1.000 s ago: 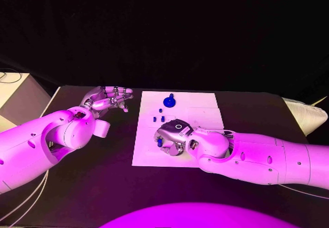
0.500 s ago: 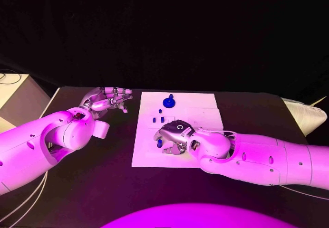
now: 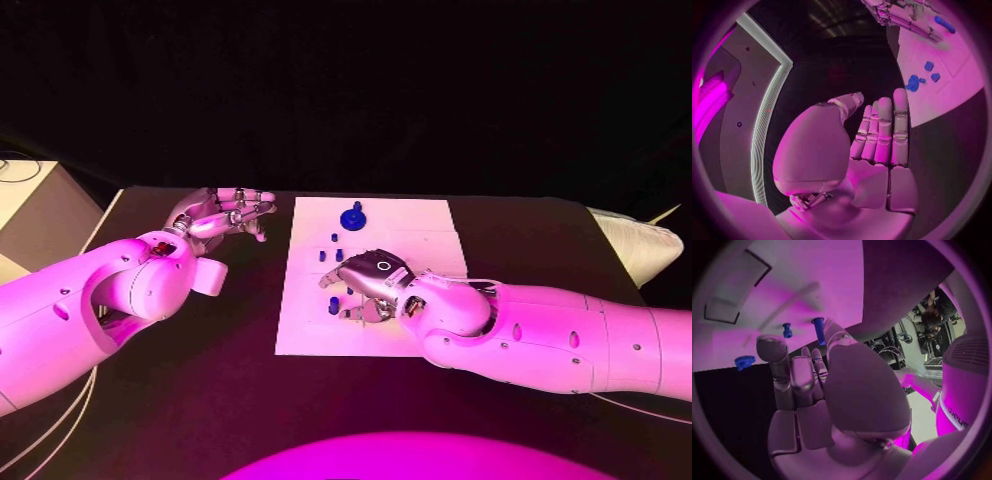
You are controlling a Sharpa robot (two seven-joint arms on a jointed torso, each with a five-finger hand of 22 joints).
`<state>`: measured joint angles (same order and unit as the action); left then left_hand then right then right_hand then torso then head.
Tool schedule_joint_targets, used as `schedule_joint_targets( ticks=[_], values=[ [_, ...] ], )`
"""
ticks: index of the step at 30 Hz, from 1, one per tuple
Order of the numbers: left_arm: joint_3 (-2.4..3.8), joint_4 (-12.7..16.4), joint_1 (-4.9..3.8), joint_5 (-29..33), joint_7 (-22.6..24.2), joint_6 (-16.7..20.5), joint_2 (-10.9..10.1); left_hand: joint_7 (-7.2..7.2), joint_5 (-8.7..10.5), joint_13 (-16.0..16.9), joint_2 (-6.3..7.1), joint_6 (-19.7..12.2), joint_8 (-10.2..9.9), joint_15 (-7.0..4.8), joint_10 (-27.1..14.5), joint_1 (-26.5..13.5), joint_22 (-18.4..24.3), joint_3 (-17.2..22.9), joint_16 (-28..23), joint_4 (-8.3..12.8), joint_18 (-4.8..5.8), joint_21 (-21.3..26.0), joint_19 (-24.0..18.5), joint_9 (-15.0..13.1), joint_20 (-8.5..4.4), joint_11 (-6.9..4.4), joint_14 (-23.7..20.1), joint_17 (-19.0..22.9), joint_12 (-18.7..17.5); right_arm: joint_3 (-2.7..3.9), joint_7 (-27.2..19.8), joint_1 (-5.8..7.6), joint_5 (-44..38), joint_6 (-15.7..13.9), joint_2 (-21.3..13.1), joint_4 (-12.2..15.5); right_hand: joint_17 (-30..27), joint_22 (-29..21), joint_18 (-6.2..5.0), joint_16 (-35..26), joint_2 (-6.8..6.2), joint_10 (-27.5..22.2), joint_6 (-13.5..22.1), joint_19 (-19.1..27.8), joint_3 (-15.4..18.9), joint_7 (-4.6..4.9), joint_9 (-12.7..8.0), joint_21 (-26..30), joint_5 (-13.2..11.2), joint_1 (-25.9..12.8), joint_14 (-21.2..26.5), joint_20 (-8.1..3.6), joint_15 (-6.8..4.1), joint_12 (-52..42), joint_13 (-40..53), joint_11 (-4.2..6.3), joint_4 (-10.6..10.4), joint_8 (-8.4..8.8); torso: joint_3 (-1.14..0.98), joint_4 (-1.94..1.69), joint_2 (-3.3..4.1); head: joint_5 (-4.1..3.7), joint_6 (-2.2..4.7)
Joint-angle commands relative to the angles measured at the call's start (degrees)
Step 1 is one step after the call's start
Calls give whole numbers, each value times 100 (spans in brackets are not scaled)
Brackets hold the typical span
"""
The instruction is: Assemble the parts on the task board
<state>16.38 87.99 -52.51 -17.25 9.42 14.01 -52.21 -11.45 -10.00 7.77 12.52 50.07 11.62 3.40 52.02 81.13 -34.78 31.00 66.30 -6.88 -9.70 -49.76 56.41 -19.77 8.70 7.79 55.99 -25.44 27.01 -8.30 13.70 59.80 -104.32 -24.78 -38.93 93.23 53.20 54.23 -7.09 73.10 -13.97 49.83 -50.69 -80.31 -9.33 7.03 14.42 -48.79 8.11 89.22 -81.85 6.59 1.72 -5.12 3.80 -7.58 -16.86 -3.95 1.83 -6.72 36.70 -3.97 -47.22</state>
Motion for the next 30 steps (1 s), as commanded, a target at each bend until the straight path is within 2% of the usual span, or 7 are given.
schedule_joint_targets(
  ticks=[1,6,10,18,21,23,30],
  values=[
    [5,7,0,23,35,-86,13,-1,-30,-7,-2,14,19,10,-49,55,6,0,-6,-35,-89,27,47,-6,-5,6,-34,-4,20,23,-28,2,170,-194,-95,69,18,27,-77,18,-11,-23,46,-14,38,11,-17,-28,45,49,1,39,14,-39,0,8,0,34,3,-2,-5,-27,12],
    [5,2,4,23,35,-89,11,-1,-30,-7,-2,14,19,10,-49,55,6,0,-6,-35,-89,27,47,-6,-5,6,-34,-4,20,90,-151,169,1134,-219,-488,281,119,208,-49,80,167,787,-88,-126,-228,236,-48,-237,76,24,-100,-60,-127,-411,52,199,48,-59,7,18,-9,-74,39],
    [5,1,24,23,37,-87,-3,-1,-30,-7,0,11,18,10,-49,62,7,0,-6,-35,-89,28,48,-6,-6,5,-34,-3,24,117,-165,376,1948,-70,-838,430,202,362,-9,105,158,1698,-441,-199,-545,257,-32,-400,105,-160,-151,-119,-184,-613,101,252,29,-244,6,30,-11,-116,64],
    [5,4,143,28,39,-80,-31,-2,-30,-7,0,11,18,10,-47,60,8,-1,-6,-39,-89,28,48,-6,-5,5,-34,-3,28,134,168,650,2913,313,-1513,661,1121,1210,155,590,30,2828,-842,-453,-594,-13,126,-1363,245,-938,-374,-352,-427,-1313,923,565,42,-585,4,70,-29,-201,99],
    [5,5,167,29,43,-84,-31,-2,-30,-7,0,11,18,10,-47,60,8,-1,-6,-39,-89,28,48,-6,-5,5,-34,-3,28,133,400,684,3105,521,-1704,725,1479,1731,253,809,174,2997,-946,-535,-340,-159,521,-1918,375,-1361,-444,-462,-541,-5344,5332,699,36,-936,6,72,-33,-206,95],
    [5,6,180,30,51,-89,-32,-2,-30,-7,0,11,18,10,-47,60,8,-1,-6,-39,-89,28,48,-6,-5,5,-34,-3,28,130,629,695,3188,658,-1830,770,2117,2022,308,1100,250,3304,-936,-581,-146,-181,739,-2234,374,-1552,-552,-461,-538,-6858,6963,717,15,-1087,3,70,-36,-211,88],
    [5,30,203,30,85,-95,-48,-2,-30,-7,0,11,18,10,-47,59,8,-2,-6,-39,-89,28,48,-6,-5,5,-34,-3,28,108,1369,682,3274,834,-2097,872,3205,2482,399,1536,476,3811,-882,-654,503,-216,1059,-2738,551,-1786,-724,-451,-539,-8143,8304,722,7,-1257,15,71,-34,-254,86]
  ],
)
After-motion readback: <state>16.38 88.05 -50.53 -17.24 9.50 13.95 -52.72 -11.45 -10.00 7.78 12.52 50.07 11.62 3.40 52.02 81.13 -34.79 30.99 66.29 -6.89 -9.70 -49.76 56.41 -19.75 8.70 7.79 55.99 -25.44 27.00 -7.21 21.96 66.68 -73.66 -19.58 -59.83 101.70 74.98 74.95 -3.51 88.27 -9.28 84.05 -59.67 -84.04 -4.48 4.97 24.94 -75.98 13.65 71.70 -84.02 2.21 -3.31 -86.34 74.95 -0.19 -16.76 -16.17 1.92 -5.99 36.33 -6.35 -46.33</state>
